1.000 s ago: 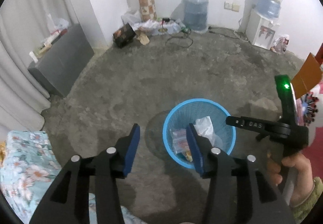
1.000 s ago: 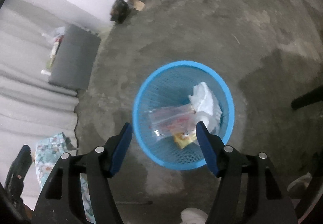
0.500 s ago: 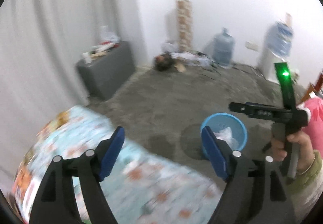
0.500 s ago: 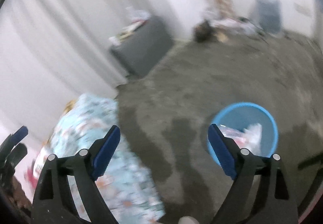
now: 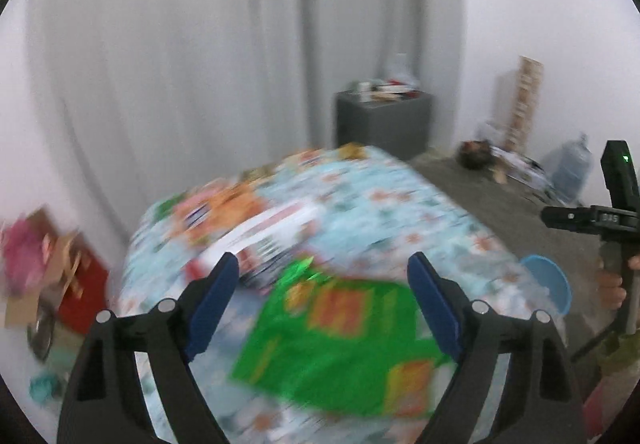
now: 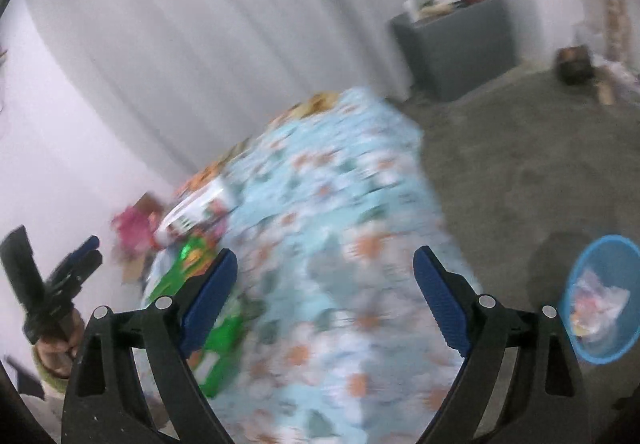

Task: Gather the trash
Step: 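Move both open tools back to the trash pile on the bed, then grasp the green snack bag with the right tool while the left tool grasps the blue-white box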

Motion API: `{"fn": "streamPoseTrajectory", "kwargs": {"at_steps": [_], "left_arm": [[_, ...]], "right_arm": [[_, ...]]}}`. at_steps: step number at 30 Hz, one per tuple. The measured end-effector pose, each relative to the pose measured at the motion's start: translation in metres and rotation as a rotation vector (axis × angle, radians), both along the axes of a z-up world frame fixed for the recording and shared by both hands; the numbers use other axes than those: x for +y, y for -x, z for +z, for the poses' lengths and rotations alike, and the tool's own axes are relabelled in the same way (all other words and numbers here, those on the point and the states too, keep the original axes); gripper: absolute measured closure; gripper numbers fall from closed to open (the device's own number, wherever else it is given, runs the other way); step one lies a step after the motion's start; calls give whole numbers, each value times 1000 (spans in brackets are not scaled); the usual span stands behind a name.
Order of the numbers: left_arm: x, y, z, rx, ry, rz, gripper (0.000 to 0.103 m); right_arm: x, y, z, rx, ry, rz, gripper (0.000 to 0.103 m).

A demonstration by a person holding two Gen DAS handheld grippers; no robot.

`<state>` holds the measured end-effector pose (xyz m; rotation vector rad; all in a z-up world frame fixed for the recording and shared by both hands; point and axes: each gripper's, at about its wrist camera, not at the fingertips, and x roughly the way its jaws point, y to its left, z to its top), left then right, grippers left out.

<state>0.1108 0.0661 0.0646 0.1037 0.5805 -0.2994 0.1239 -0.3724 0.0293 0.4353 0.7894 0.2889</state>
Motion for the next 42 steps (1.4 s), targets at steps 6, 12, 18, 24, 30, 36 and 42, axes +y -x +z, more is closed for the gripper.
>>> {"fn": "streamPoseTrajectory", "kwargs": {"at_steps": [6,12,18,24,30,36,42], "left_arm": [[61,17,-33,53,62,90,18],[85,11,-68,127,136,105,18],[95,-7,-63,78,172,81,18],[97,-39,-54,54,229,41,18],[88,-36,-73,150,318,-37,18],[84,-16,-108,295,402,-66,36],[65,-13,-132,387,450,-95,59]], "right_arm": [[67,-27,-11,93,-51,184,17],[116,-54,-29,172,-28,254,17],[135,-75,-41,227,-39,258,18],[137,-85,-38,233,-57,258,18],[142,-97,-51,275,-33,278,22],[163,-126,-76,352,-77,374,39],[188,-118,-82,381,-8,456,76]]}}
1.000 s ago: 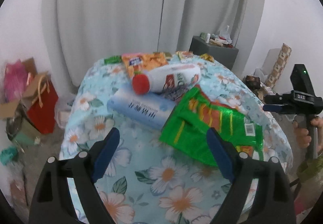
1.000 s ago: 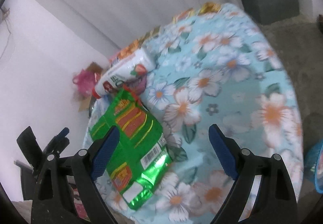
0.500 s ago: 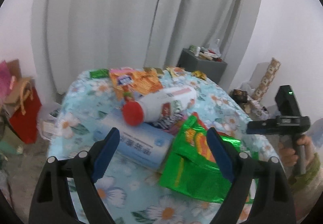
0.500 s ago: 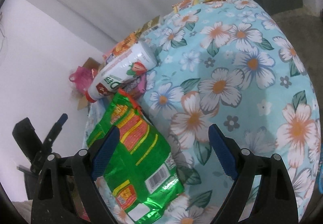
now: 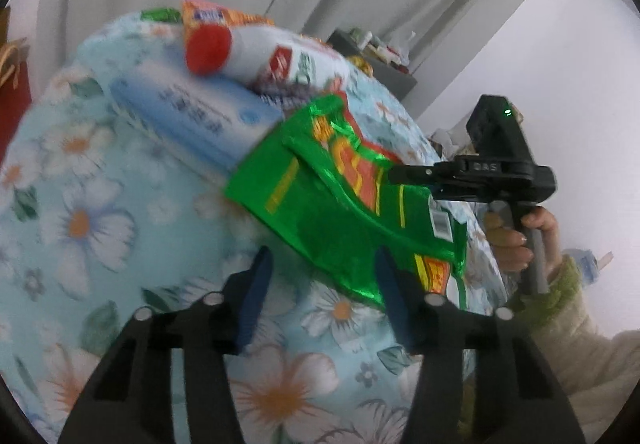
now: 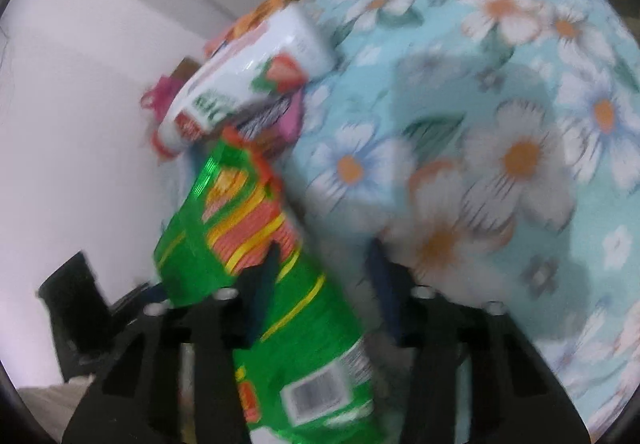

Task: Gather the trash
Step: 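Grasp the green snack bag with the right tool while the left tool grasps the blue-white box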

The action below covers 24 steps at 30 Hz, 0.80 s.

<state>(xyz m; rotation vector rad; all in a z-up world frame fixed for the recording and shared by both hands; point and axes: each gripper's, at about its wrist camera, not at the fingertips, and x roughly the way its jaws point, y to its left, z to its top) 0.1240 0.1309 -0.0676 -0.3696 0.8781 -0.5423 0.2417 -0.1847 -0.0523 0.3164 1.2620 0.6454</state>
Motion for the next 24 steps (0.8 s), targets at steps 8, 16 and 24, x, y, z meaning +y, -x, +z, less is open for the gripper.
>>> {"fn": "streamPoseTrajectory", "kwargs": {"at_steps": [8,16,24], "left_arm": [[-37,-6,-4,-5,-1,-62,76],[-78,-10,-12,-43,-143,-124,85],[-63,-15,-14,0,-105,-116,86]], "right_arm": [[-40,75,7,6,-59,-64,100],[-70,115,-3,51,-136,-148,69],[-55,88,-24,42,-166,-152,94]]}}
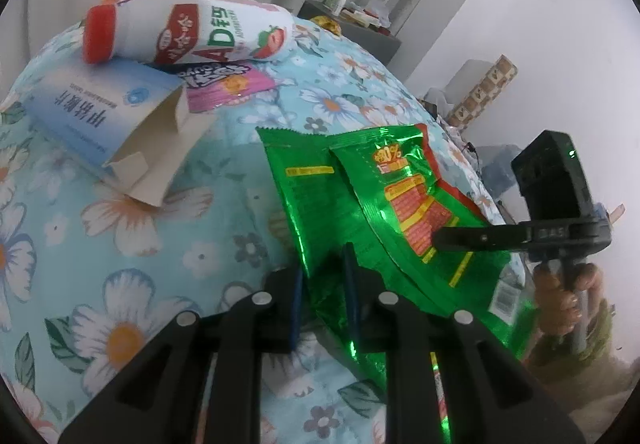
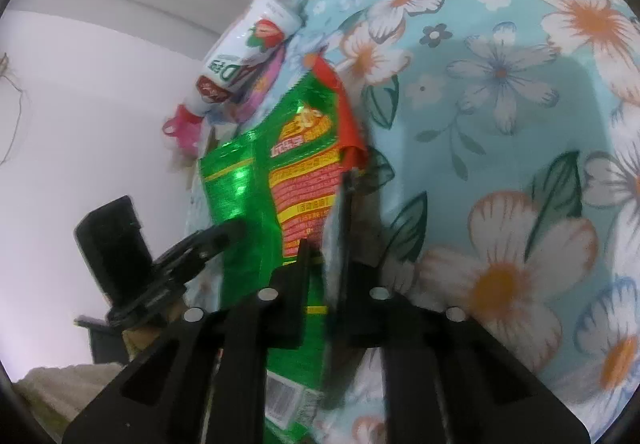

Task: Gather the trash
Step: 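Grasp the green snack bag with the right tool while the left tool grasps the blue-white box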

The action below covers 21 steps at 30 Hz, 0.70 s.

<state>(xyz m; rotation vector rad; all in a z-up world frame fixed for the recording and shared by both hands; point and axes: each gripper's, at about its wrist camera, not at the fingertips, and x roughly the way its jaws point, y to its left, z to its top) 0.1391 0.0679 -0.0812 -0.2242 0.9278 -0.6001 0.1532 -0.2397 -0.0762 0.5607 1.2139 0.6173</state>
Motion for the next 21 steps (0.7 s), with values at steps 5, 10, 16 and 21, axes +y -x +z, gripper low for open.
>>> {"fn": "streamPoseTrajectory", "kwargs": {"at_steps": [5,10,16,21], "left_arm": [[36,-3,17,1,92,67,66],[93,-31,19,53,194,292,52],[122,-53,7,158,386,383,50],[127,-40,20,129,423,362,50]], "right_arm": [[-13,8,0,-26,-2,-55,101],[-30,15,2,-40,-12,-99,101],[-41,21,1,-43,-23,-112,101],[-44,23,6,-54,-6,-113,101]]}}
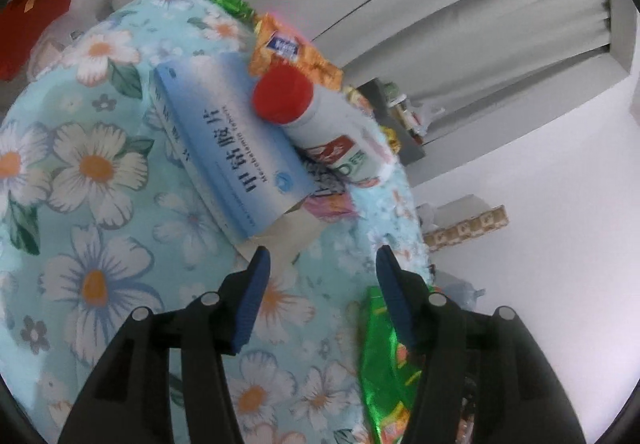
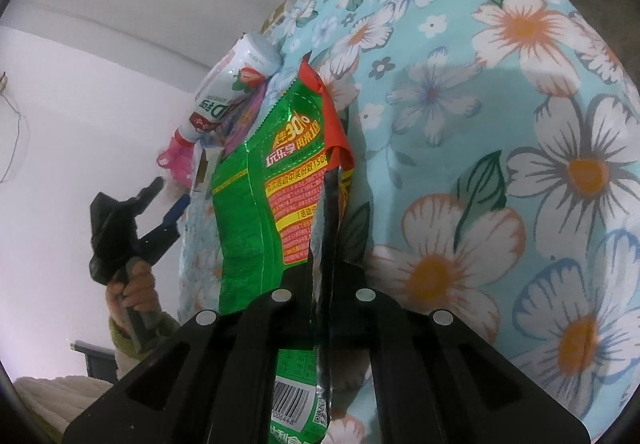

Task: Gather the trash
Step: 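Grasp the green snack bag with the right tool while the left tool grasps the blue-white box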

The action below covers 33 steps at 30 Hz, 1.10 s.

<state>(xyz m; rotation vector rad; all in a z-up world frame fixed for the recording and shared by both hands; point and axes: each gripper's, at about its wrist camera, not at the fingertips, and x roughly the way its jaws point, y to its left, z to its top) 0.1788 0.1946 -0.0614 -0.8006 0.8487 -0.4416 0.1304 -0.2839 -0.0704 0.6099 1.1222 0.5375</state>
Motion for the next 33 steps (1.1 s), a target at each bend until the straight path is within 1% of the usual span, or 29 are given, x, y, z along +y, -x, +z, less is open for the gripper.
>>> {"fn": "streamPoseTrajectory", "kwargs": {"at_steps": [2,3,4,7,9,12,15,17,19,21,23,24,27,30,33], "left_arm": [[10,1,3,-22,-10,45,48],[14,0,3,-18,-22,72,47],[20,-5,-1,0,-32,104,47],[28,-22,-15,51,-20,148,47],[31,-34,-25,75,-22,163,47],[33,-49,-41,113,20,176,47],[31,-52,-41,99,26,194,47],[29,-51,-40,98,14,204,51],[32,-49,-41,97,19,208,55],[35,-46,-42,103,32,209,58],[37,-39,-40,109,23,205,60],[38,-35,-37,110,12,203,61],[37,-19,-29,117,-68,187,63],[40,7,-18,117,-142,172,63],[41,35,6,87,-284,158,63]], "right_arm": [[0,-1,-1,3,-1,2,101],[0,-2,-1,6,-2,2,101],[1,-2,-1,8,-4,3,101],[-3,1,0,4,0,4,101],[-1,0,0,4,1,2,101],[3,-2,0,4,3,-2,101],[2,-1,-2,8,-5,-5,101],[2,-1,-4,12,-6,-6,101],[0,-1,-3,11,-5,-5,101],[0,0,-3,10,-4,-7,101],[0,1,-3,9,-3,-8,101],[1,0,-2,10,-4,-8,101],[1,0,-2,9,-2,-9,101],[2,1,-3,7,-2,-11,101],[2,1,-3,6,0,-9,101]]}}
